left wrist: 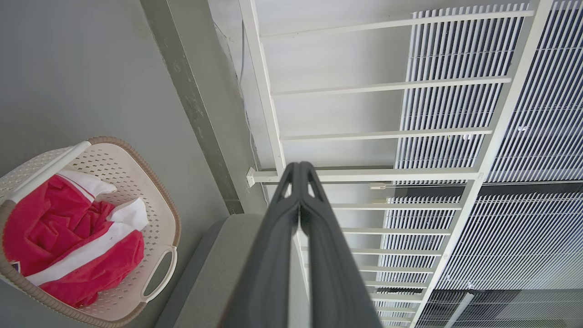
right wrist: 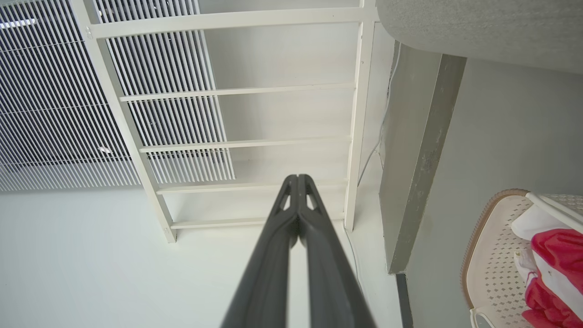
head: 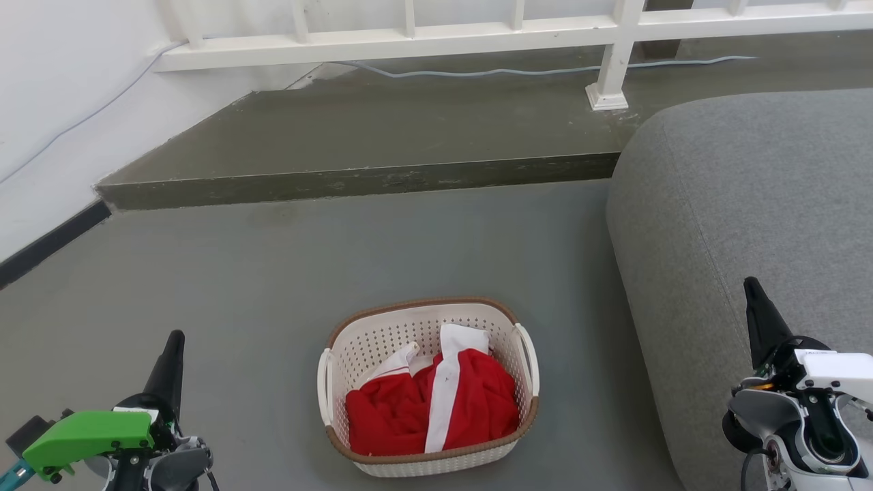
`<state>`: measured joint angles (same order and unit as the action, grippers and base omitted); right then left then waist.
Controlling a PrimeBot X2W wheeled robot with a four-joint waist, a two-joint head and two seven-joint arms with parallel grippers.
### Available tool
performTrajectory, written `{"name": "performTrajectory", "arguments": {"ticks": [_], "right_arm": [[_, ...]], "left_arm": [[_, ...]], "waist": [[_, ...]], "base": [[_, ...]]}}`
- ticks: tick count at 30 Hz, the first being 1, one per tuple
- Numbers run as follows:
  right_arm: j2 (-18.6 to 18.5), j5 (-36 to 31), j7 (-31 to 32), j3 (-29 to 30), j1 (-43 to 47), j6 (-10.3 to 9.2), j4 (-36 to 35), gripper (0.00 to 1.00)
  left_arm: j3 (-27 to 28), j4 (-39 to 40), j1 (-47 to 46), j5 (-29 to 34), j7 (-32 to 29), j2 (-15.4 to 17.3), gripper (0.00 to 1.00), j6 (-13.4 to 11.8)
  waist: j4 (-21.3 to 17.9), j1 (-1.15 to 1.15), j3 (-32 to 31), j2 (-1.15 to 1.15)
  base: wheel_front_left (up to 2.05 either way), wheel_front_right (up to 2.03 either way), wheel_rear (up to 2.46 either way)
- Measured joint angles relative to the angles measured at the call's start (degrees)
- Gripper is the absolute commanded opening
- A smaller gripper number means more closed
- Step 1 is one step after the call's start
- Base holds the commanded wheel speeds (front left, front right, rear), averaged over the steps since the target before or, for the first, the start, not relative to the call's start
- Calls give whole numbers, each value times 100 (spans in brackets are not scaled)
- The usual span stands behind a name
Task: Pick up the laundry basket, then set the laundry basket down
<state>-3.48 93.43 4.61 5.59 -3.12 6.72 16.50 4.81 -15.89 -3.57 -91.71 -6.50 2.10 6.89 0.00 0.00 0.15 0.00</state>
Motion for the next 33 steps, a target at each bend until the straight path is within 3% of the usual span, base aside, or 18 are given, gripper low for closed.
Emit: {"name": "performTrajectory", "arguments": {"ticks": [33], "right_arm": [[0,0,5,9,-2,1,1,0]], "left_arm": [[0,1,0,-7,0,-1,0,0]], "waist": [[-1,0,0,0]], "base": [[0,0,0]]}}
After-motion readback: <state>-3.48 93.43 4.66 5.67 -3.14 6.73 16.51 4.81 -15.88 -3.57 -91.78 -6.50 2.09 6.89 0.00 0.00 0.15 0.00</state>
